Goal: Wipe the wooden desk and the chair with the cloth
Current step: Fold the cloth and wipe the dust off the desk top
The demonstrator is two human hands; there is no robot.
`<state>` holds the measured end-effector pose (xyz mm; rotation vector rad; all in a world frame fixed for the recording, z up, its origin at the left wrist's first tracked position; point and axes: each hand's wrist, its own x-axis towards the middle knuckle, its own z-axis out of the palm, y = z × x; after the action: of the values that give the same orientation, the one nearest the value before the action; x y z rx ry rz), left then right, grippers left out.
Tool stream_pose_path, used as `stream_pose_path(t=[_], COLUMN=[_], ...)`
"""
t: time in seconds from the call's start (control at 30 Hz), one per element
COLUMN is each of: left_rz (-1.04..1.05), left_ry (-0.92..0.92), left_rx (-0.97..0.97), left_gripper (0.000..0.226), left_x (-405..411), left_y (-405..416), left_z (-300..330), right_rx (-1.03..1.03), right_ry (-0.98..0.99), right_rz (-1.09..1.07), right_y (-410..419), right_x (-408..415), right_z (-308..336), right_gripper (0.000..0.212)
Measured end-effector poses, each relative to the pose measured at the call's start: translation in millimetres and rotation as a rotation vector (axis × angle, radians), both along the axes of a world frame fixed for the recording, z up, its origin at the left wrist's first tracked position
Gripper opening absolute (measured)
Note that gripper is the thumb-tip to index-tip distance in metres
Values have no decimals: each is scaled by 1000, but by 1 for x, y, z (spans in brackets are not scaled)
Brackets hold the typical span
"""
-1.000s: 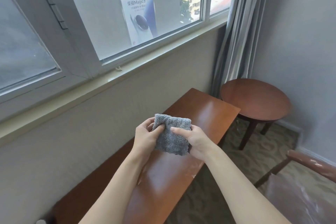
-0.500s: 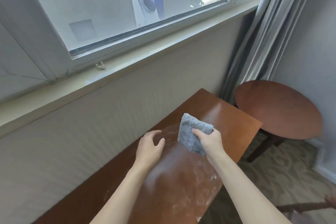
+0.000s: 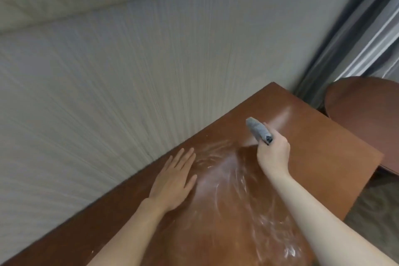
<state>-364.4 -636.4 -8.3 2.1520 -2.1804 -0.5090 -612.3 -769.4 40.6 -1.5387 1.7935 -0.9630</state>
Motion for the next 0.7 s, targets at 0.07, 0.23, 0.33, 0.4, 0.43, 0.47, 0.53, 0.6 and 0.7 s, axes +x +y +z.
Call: stream_pose_path(t=[0.07,0.23,0.33,0.4,0.43,0.47,0.53,0.6,0.7], left_rz=[-3,66,77,74,75,78,95,141,212], left_ry=[-35,-45,-17,-1,3,10,52,131,205], left_rx=[-11,-84,-131,-144,-149,-157,-185,-222,-246], left_gripper=[67,65,63,63,63,63,63,64,66], left_x=[-1,0,1,1,1,1,2,3,3], left_y=[-11,-11,-12,-11,-10,-10,-11,-11,-12], left_z=[-19,-51,-56,-58,-58,-59,-60,-61,-62], right_rx=[-73,-84,-11,30,34,35,40,23,-26], right_ry=[158,586,635,630,642,651,655,664,666], right_rz=[66,475,466,433,442,471,567,662,734], right_y=[-11,-13,-8,-14,-17,-21,-25,-18,10], right_x=[6,9,19,33,41,50,73,102,131], right_z=[-24,-87,-107,-108,-107,-106,-105,-103,-101], right_gripper=[54,63,68,67,68,68,64,62,70])
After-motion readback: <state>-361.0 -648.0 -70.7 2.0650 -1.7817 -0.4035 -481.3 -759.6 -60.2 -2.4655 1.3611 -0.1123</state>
